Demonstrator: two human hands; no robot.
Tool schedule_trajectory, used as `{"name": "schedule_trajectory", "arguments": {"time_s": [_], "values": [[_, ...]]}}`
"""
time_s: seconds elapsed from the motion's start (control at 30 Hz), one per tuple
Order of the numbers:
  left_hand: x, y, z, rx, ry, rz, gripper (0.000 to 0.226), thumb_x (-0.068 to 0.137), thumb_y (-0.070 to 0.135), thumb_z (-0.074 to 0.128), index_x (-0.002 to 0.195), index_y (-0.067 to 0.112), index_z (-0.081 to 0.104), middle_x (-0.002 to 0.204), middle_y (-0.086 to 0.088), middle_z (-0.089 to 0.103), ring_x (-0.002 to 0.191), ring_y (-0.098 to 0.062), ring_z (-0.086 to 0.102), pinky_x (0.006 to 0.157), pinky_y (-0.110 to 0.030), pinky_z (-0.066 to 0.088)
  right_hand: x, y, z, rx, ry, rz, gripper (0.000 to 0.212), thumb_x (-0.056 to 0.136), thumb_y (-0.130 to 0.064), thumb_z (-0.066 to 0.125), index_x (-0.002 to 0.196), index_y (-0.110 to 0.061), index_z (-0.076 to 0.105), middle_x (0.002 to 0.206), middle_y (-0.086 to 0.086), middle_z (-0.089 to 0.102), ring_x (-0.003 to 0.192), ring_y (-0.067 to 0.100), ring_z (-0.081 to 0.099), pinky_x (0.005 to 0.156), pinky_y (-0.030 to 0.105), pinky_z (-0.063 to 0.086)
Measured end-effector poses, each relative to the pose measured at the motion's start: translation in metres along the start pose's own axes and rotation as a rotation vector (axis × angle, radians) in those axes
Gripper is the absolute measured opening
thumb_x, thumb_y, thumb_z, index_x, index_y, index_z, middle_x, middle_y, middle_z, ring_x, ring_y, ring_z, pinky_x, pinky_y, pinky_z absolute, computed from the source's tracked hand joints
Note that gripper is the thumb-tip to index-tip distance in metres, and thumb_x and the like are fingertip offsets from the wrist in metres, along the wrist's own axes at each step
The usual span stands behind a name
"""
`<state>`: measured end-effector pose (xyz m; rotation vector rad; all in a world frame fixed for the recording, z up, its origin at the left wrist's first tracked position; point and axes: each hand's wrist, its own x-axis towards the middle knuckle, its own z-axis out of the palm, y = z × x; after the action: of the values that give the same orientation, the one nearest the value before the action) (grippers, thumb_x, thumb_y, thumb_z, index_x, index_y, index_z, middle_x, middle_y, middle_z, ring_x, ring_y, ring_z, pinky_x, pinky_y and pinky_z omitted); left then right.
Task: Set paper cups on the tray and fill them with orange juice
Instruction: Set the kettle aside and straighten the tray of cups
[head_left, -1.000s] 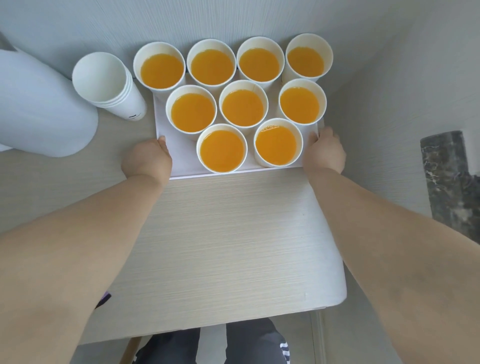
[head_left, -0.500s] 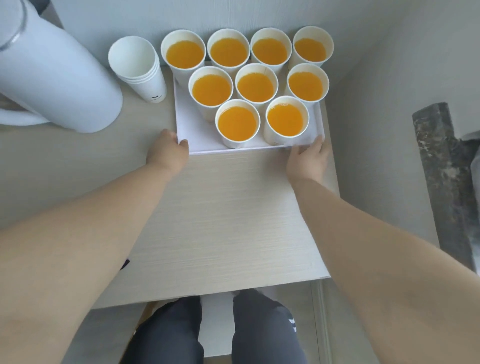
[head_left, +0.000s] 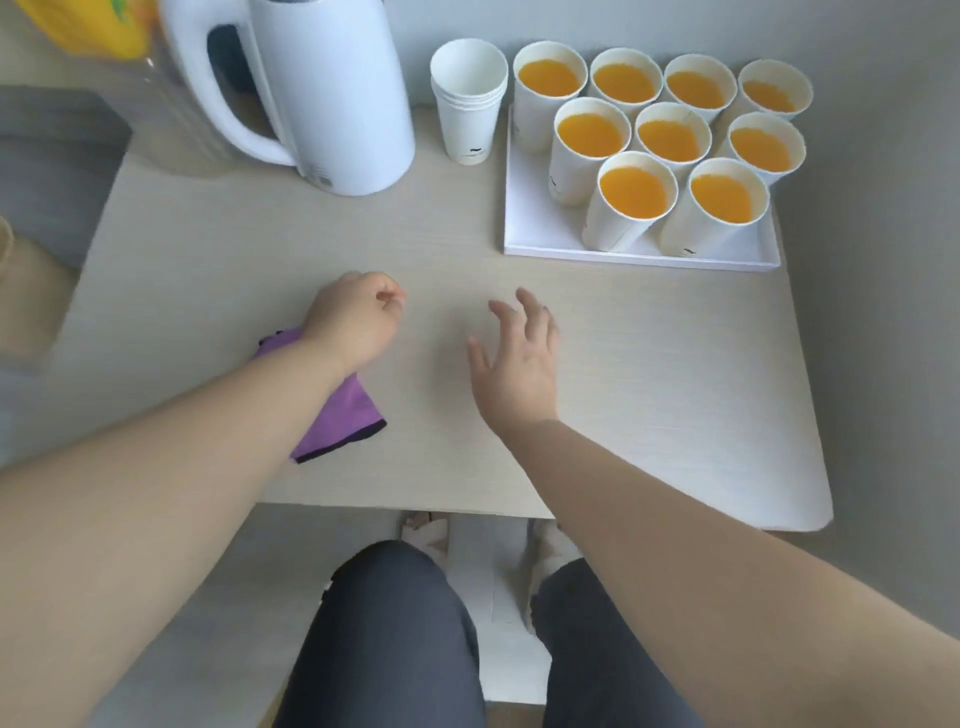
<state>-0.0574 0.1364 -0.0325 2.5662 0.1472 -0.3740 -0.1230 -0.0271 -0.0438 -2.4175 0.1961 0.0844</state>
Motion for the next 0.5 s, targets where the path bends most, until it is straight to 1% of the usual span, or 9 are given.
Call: {"name": "schedule_trajectory", "arguments": {"time_s": [0.03, 0.1, 0.2, 0.3, 0.4, 0.47, 0.5], "values": [[-0.009, -0.016, -0.006, 0.021, 0.058, 0.008, 0.025, 0.094, 0.019, 0.050, 0.111, 0.014, 0.068, 0.121, -0.013, 0.063, 0.115, -0.032, 0.055, 0.101, -0.033, 0.041, -0.009, -0.014, 0.012, -0.015, -0.037, -0.058, 0.046, 0.095, -0.024, 0.052, 0.138, -0.009, 0.044, 0.154, 0.012, 0.023, 0.143, 0.032, 0.014, 0.116, 0.039, 0.018], [-0.028, -0.039, -0.016, 0.054, 0.151, -0.005, 0.027, 0.094, 0.019, 0.049, 0.113, 0.013, 0.067, 0.123, -0.015, 0.060, 0.118, -0.035, 0.050, 0.103, -0.032, 0.036, -0.024, -0.036, 0.030, -0.063, -0.122, -0.153, 0.050, 0.096, -0.028, 0.049, 0.142, -0.011, 0.039, 0.157, 0.008, 0.016, 0.145, 0.029, 0.008, 0.116, 0.035, 0.014], [-0.054, -0.064, -0.027, 0.045, 0.229, -0.081, 0.031, 0.097, 0.022, 0.045, 0.122, 0.014, 0.062, 0.132, -0.015, 0.052, 0.127, -0.035, 0.039, 0.105, -0.032, 0.031, -0.041, -0.061, 0.055, -0.147, -0.229, -0.247, 0.057, 0.098, -0.035, 0.044, 0.148, -0.015, 0.027, 0.161, 0.004, 0.004, 0.148, 0.024, -0.002, 0.119, 0.032, 0.005], [-0.074, -0.090, -0.032, 0.010, 0.211, -0.199, 0.037, 0.100, 0.027, 0.040, 0.133, 0.017, 0.052, 0.142, -0.013, 0.043, 0.133, -0.034, 0.032, 0.108, -0.036, 0.029, -0.049, -0.083, 0.080, -0.262, -0.284, -0.271, 0.062, 0.099, -0.042, 0.039, 0.153, -0.022, 0.014, 0.161, -0.001, -0.005, 0.148, 0.022, -0.009, 0.120, 0.035, 0.001], [-0.090, -0.113, -0.028, -0.069, 0.133, -0.296, 0.044, 0.102, 0.033, 0.035, 0.143, 0.017, 0.041, 0.150, -0.015, 0.033, 0.137, -0.035, 0.029, 0.112, -0.038, 0.024, -0.049, -0.099, 0.101, -0.387, -0.275, -0.305, 0.063, 0.098, -0.049, 0.035, 0.153, -0.030, 0.009, 0.161, -0.004, -0.008, 0.148, 0.024, -0.011, 0.120, 0.040, -0.001], [-0.096, -0.120, -0.023, -0.112, 0.085, -0.319, 0.048, 0.103, 0.034, 0.032, 0.147, 0.016, 0.034, 0.153, -0.015, 0.028, 0.140, -0.033, 0.026, 0.114, -0.037, 0.021, -0.044, -0.100, 0.114, -0.435, -0.324, -0.321, 0.063, 0.099, -0.048, 0.034, 0.152, -0.033, 0.005, 0.161, -0.006, -0.009, 0.148, 0.024, -0.011, 0.120, 0.040, 0.000], [-0.097, -0.124, -0.020, -0.116, 0.063, -0.324, 0.049, 0.103, 0.035, 0.031, 0.148, 0.016, 0.033, 0.154, -0.015, 0.027, 0.141, -0.032, 0.025, 0.115, -0.036, 0.019, -0.043, -0.099, 0.120, -0.454, -0.371, -0.323, 0.061, 0.100, -0.044, 0.033, 0.153, -0.032, 0.003, 0.161, -0.007, -0.009, 0.148, 0.023, -0.012, 0.120, 0.039, 0.002]]}}
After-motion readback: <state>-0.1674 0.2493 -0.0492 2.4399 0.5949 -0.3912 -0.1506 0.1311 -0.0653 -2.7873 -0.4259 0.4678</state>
